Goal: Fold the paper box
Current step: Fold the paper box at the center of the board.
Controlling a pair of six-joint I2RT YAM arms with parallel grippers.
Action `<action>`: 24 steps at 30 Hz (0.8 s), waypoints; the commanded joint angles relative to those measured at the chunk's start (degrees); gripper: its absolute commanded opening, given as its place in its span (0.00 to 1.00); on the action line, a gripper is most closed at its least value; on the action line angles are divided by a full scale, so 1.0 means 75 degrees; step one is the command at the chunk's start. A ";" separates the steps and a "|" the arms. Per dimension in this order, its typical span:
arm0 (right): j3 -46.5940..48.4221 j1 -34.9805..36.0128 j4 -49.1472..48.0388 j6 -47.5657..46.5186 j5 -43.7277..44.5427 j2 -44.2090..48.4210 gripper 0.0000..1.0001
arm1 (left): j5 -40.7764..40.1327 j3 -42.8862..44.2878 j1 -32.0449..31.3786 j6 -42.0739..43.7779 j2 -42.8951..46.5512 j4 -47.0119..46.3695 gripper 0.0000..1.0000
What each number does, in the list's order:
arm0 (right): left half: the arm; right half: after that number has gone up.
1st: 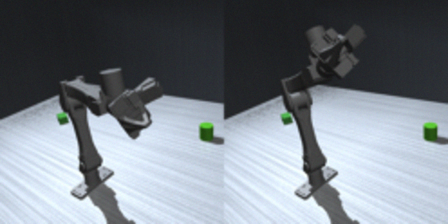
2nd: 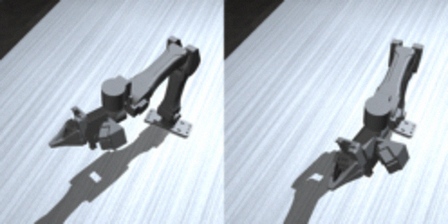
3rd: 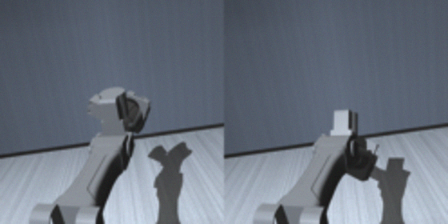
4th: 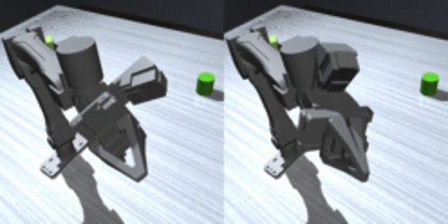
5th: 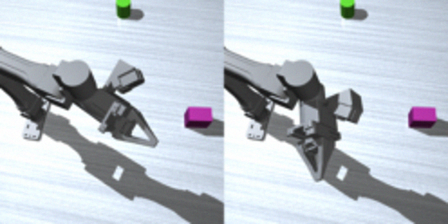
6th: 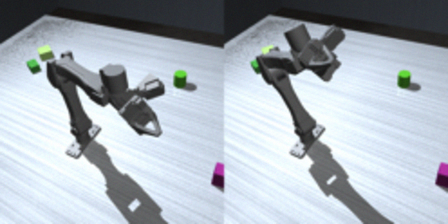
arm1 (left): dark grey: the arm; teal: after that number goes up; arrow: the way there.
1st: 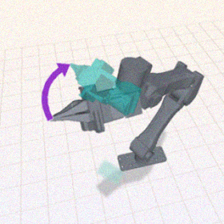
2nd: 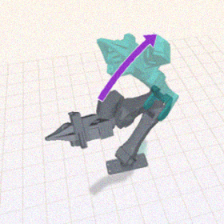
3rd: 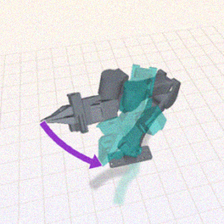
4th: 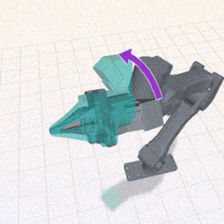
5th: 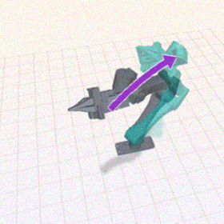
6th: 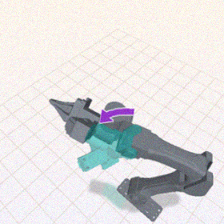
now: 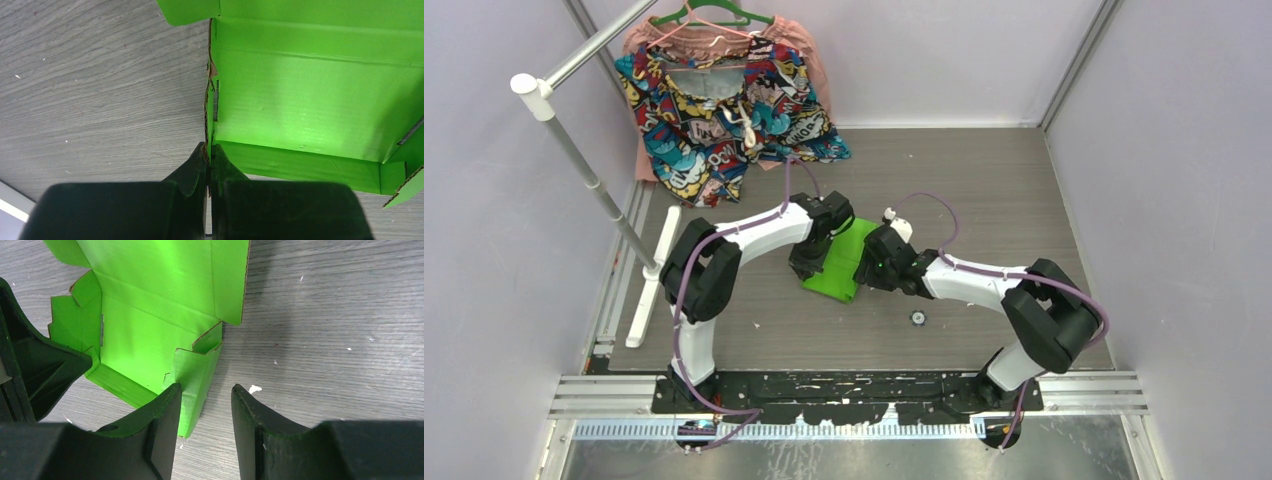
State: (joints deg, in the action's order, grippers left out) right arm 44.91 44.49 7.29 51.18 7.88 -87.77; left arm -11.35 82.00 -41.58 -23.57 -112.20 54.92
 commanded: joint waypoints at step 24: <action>0.0799 0.0301 0.0263 -0.0096 0.0419 -0.0470 0.43 | 0.0055 0.0538 -0.0200 -0.0022 -0.0132 0.0412 0.00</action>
State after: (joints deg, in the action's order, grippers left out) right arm 48.25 45.95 8.91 51.05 9.10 -90.48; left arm -11.55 83.57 -42.37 -23.59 -113.14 56.90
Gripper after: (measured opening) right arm 0.436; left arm 0.021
